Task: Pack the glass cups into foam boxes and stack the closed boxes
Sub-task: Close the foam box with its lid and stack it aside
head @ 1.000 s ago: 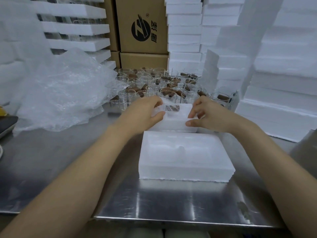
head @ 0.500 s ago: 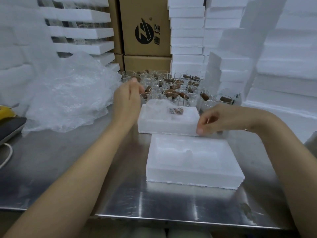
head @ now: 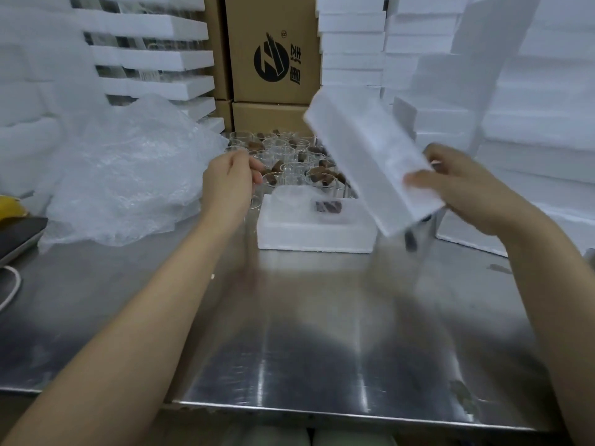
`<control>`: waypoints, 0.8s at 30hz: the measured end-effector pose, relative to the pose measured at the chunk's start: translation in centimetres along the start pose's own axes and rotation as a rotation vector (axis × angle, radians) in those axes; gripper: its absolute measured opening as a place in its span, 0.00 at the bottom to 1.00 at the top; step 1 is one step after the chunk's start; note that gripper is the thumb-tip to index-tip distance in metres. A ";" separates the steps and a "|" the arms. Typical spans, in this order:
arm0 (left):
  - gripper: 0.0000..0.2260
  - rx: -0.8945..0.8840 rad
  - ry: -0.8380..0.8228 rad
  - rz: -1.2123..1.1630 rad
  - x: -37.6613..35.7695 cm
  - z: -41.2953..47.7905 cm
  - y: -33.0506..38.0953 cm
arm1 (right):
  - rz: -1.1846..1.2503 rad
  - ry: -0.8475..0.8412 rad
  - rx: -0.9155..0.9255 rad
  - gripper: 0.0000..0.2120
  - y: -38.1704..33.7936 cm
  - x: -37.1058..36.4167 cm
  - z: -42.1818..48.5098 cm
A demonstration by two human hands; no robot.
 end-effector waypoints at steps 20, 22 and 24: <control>0.09 0.267 -0.294 -0.055 -1.6 -0.7 -1.0 | -0.466 0.128 0.910 0.30 -0.9 -6.6 -2.4; 0.10 0.302 -0.330 0.004 -1.6 -0.9 -1.1 | -0.427 0.035 0.810 0.26 -0.3 -6.8 -2.3; 0.12 0.294 -0.329 0.077 -1.5 -0.8 -1.4 | -0.380 0.000 0.769 0.23 -0.2 -6.9 -2.2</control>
Point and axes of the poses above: each hand's wrist, its own z-axis towards the middle knuckle, its own x-axis out of the back of the hand, y = z × x, the point moved 5 cm from there along z, towards the middle knuckle, and after that the axes turned 8 degrees about y, right-handed, at the moved point
